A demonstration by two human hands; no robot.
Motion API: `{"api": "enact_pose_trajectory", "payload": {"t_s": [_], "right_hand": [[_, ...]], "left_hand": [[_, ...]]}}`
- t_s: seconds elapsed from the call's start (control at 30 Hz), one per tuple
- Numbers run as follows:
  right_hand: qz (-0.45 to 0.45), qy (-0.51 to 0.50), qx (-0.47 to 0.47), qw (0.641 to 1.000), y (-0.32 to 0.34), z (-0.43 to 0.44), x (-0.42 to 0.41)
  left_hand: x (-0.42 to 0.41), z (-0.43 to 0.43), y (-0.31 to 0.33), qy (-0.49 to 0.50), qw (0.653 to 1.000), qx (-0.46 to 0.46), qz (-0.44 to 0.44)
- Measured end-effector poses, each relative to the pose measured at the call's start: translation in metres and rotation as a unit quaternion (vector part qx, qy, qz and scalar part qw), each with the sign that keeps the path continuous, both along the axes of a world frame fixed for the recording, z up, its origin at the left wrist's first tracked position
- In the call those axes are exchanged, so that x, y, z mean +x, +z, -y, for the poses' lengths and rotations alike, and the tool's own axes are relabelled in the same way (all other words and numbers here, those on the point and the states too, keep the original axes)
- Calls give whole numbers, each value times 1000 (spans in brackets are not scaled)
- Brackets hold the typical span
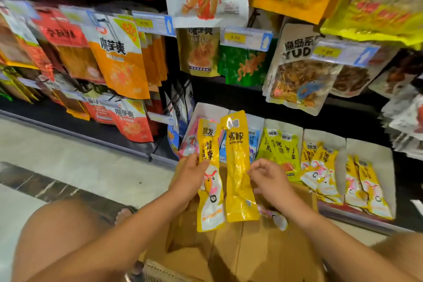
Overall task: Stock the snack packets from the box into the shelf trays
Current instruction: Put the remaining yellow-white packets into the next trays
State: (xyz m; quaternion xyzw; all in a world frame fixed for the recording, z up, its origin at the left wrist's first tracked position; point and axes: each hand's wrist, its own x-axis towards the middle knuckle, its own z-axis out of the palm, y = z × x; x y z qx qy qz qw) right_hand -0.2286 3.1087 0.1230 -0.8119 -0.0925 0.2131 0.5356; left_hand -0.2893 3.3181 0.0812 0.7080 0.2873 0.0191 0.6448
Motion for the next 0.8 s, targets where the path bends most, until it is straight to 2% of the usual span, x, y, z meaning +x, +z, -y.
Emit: {"api": "enact_pose_trajectory", "payload": {"t_s": [0.1,0.2,0.3,0.4,0.5,0.6,0.7,0.8], "right_hand": [[60,22,-15,998,-6,-5,5],[106,22,-26,994,-13,-6,9],[135,26,-48,989,-20,-4,11],[204,55,-113,971,-28,-4,11],[216,78,-122,966,-38,-3,15],[184,79,-87,976,-43,-3,21],[140,-3,-53,989,-46,-2,32],[41,-51,-20,998,-51,-3,43]], "left_hand": [[15,26,0,40,992,-116,11],[29,49,0,26,970,-243,9],[36,52,0,-10,953,-303,28],[39,57,-3,-54,956,-286,29],[45,56,-8,-52,967,-247,30],[47,47,-11,-58,971,-230,39],[51,39,-15,-56,970,-236,30],[51,38,-11,-45,970,-237,37]]}}
